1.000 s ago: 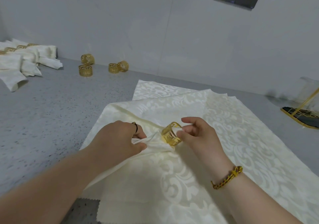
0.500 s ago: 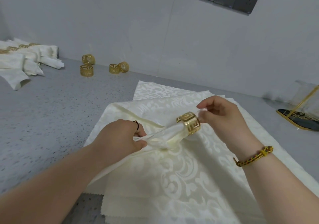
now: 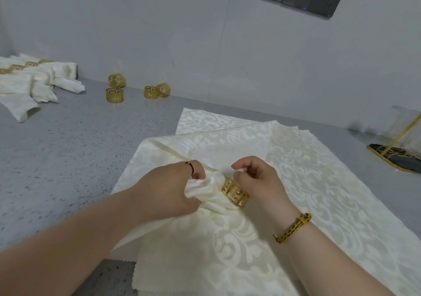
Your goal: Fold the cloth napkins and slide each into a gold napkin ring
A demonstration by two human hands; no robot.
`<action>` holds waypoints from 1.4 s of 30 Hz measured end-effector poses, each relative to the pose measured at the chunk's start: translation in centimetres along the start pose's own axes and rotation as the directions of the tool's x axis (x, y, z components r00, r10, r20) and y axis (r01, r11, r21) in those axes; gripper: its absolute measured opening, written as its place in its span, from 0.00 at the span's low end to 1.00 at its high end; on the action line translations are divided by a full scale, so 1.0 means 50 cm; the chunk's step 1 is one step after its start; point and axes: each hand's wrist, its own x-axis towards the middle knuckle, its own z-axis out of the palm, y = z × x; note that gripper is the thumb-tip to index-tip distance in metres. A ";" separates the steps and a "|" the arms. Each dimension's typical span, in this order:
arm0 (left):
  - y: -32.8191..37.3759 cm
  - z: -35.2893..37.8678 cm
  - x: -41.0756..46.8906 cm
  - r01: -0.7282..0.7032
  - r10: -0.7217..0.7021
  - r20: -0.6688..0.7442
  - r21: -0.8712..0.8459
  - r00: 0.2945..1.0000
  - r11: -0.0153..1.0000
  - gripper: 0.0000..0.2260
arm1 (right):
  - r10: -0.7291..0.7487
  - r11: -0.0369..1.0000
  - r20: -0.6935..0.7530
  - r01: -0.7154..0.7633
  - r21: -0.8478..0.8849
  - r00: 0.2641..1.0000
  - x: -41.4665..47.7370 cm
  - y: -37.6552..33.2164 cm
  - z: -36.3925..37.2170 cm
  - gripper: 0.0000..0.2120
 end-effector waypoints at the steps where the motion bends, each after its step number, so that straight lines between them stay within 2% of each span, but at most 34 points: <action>1: 0.007 -0.001 0.000 -0.006 0.006 0.014 0.039 1.000 0.999 0.21 | -0.012 1.000 -0.014 0.012 -0.008 1.000 -0.003 0.001 0.003 0.16; 3: 0.019 0.000 0.004 -0.014 0.013 0.009 0.123 1.000 0.992 0.38 | -0.026 0.999 -0.039 0.026 -0.019 0.999 -0.008 0.003 0.008 0.16; 5: 0.032 0.001 0.011 -0.008 0.009 -0.010 0.145 1.000 0.989 0.44 | -0.042 0.999 -0.051 0.041 -0.019 0.998 -0.011 0.000 0.013 0.16; 12: 0.058 0.044 0.031 -0.072 0.081 -0.069 0.125 0.994 0.990 0.26 | -0.020 0.999 -0.066 0.023 0.046 0.998 -0.024 -0.003 0.015 0.14; 16: 0.055 0.053 0.029 -0.064 0.071 -0.101 0.079 0.992 0.995 0.24 | -0.035 0.999 -0.076 0.038 0.029 0.997 -0.030 -0.006 0.006 0.15; 18: 0.057 0.051 0.029 -0.058 0.065 -0.109 0.068 0.992 0.996 0.22 | -0.060 0.996 -0.126 0.067 0.051 0.990 -0.032 -0.008 -0.008 0.15; 20: 0.057 0.050 0.028 -0.039 0.045 -0.119 0.052 0.992 0.998 0.22 | -0.055 0.992 -0.174 0.074 0.102 0.983 -0.036 -0.012 -0.031 0.12; 29: 0.057 0.048 0.029 0.016 -0.012 -0.179 0.021 0.984 1.000 0.29 | 0.192 0.947 -0.225 -0.121 0.296 0.955 -0.070 0.018 -0.103 0.12; 33: 0.056 0.047 0.027 0.005 0.005 -0.185 0.052 0.983 0.999 0.25 | 0.256 0.911 -0.262 -0.141 0.388 0.931 -0.067 0.016 -0.099 0.13; 34: 0.057 0.047 0.027 -0.004 0.015 -0.179 0.063 0.984 0.998 0.21 | 0.237 0.932 -0.269 -0.140 0.334 0.934 -0.066 0.012 -0.098 0.13; 35: 0.058 0.046 0.026 -0.011 0.025 -0.178 0.077 0.984 0.997 0.18 | 0.192 0.968 -0.267 -0.138 0.208 0.944 -0.065 0.007 -0.097 0.12; 37: 0.060 0.046 0.026 -0.023 0.043 -0.182 0.113 0.982 0.993 0.17 | 0.061 0.984 -0.170 -0.088 -0.158 0.984 -0.061 -0.010 -0.089 0.09; 39: 0.059 0.047 0.027 -0.035 0.056 -0.175 0.123 0.983 0.992 0.17 | 0.030 0.906 -0.003 -0.029 -0.422 1.000 -0.052 -0.033 -0.071 0.06; 42: 0.058 0.048 0.030 -0.057 0.077 -0.180 0.116 0.981 0.992 0.16 | 0.147 0.803 0.207 0.006 -0.596 0.967 -0.031 -0.044 -0.029 0.19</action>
